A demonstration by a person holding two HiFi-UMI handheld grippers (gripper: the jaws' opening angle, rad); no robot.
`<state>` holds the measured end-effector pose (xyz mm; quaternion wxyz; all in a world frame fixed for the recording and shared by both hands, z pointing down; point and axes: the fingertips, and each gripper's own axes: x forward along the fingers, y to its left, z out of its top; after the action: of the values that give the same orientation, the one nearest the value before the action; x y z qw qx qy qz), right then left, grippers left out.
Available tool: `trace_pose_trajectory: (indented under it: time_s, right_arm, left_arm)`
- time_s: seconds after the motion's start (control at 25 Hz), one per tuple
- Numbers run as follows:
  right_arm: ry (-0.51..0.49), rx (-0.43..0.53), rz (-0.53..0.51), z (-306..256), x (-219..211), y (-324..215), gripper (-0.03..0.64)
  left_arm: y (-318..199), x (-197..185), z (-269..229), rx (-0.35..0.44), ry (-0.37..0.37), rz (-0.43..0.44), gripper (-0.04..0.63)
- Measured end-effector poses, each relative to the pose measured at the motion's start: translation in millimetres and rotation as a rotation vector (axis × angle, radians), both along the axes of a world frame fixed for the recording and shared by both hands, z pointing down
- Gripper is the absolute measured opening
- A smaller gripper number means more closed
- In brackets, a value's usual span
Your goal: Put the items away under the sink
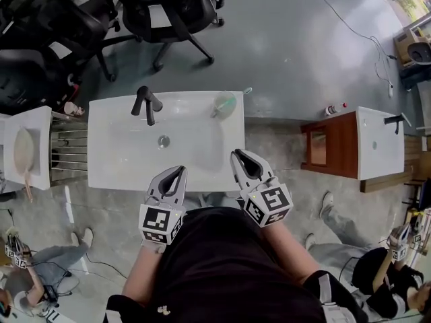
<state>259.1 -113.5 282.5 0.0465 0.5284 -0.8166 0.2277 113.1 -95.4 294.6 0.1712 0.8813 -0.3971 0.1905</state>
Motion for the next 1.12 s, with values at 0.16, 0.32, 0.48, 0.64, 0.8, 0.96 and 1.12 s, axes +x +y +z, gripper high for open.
trace_pose_trajectory:
  time_s: [0.16,0.32,0.48,0.64,0.8,0.96,1.12]
  right_arm:
    - [0.006,-0.02,0.036,5,12,-5,0.054]
    - [0.022,-0.037,0.088,9,26,-11,0.054]
    - [0.038,-0.057,0.137,12,40,-19,0.054]
    - [0.071,-0.092,0.2,16,47,-21,0.054]
    - [0.133,-0.116,0.221,19,51,-22,0.054]
    - [0.18,-0.141,0.25,25,66,-25,0.054]
    - [0.198,-0.185,0.295,36,78,-30,0.054]
  left_arm:
    - [-12,11,8,-0.009,-0.004,0.03,0.023]
    - [-29,26,14,-0.01,-0.002,0.08,0.023]
    - [-49,40,27,-0.024,0.006,0.117,0.023]
    - [-67,50,45,-0.062,0.023,0.181,0.023]
    - [-81,59,67,-0.113,0.035,0.249,0.023]
    - [-96,75,85,-0.117,0.035,0.303,0.023]
    - [-115,86,106,-0.13,0.034,0.338,0.023]
